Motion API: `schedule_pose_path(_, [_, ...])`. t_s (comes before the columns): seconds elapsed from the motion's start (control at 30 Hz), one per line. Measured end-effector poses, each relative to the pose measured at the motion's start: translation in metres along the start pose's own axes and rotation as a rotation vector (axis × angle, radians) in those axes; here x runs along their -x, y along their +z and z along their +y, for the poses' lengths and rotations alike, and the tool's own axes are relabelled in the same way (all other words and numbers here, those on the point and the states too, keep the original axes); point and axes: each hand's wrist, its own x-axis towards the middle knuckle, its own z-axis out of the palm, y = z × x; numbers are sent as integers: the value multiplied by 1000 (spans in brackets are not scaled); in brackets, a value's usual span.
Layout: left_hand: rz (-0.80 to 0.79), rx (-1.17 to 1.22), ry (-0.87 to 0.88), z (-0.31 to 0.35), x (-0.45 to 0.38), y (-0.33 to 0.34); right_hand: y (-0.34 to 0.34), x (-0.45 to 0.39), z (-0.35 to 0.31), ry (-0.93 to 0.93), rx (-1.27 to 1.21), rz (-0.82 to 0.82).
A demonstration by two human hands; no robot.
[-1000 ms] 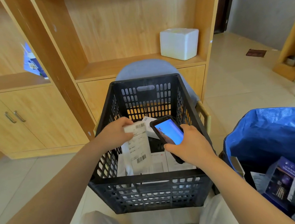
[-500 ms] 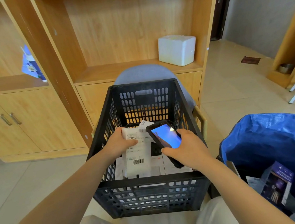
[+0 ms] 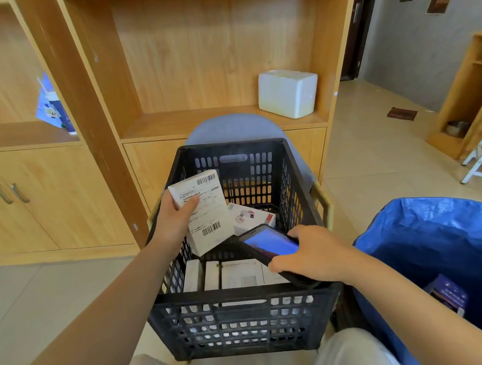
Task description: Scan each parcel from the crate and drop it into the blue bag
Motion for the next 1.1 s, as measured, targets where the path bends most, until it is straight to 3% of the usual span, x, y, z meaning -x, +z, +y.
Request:
schedule_pose_path(0.4, [-7, -91, 13, -1, 2, 0, 5, 5, 4, -21, 47, -20])
schedule_pose_path(0.73, [-23, -60, -24, 14, 7, 17, -14, 40, 30, 3, -133, 178])
schedule_pose_path(0.9, [-148, 58, 35, 47, 12, 63, -43, 71, 71, 104, -212, 316])
schedule_pose_path(1.1, [-355, 154, 79, 86, 39, 175, -73, 112, 147, 296, -309, 439])
